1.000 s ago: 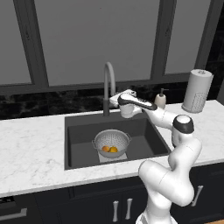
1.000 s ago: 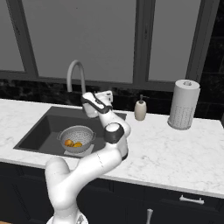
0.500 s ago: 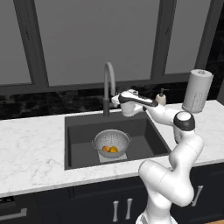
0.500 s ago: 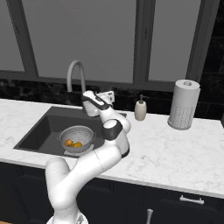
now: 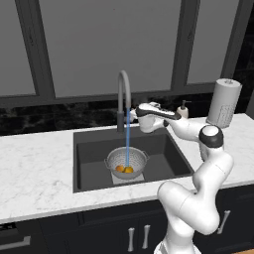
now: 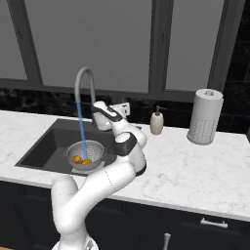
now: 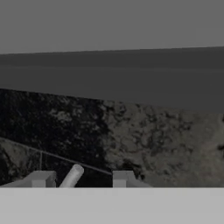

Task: Put the colander in the sink, put the mango, peach in the colander, and turn on the sink faucet and pour water over the colander.

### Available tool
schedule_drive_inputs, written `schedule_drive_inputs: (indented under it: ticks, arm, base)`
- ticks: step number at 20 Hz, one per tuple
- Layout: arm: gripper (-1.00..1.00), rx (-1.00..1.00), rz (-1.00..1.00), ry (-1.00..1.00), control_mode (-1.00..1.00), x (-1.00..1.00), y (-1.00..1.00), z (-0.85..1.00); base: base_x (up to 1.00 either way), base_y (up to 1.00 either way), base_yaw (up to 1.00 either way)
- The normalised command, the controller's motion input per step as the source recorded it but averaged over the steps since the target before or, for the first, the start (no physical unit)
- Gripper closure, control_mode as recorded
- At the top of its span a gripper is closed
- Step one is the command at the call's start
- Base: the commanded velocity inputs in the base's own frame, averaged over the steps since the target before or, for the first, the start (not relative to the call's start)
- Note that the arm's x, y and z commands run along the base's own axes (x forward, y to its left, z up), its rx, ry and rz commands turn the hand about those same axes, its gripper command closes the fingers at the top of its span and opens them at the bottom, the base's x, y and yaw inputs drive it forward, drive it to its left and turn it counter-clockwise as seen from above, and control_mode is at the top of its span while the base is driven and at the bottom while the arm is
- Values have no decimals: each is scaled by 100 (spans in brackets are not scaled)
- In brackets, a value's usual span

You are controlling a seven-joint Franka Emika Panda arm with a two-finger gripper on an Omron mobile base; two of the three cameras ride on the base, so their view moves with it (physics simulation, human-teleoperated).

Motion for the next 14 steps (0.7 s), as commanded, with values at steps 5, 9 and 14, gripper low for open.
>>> schedule_drive_inputs:
  ticks: [5,9,14]
  arm:
    - [100,-4,-5,1,-100,0,-84,-20]
    - [100,-4,-10,3,-100,-9,-51,-5]
    - [100,-2,-22,11,-100,-26,-25,2]
  base:
    - [0,0,0]
    - [0,0,0]
    - [0,0,0]
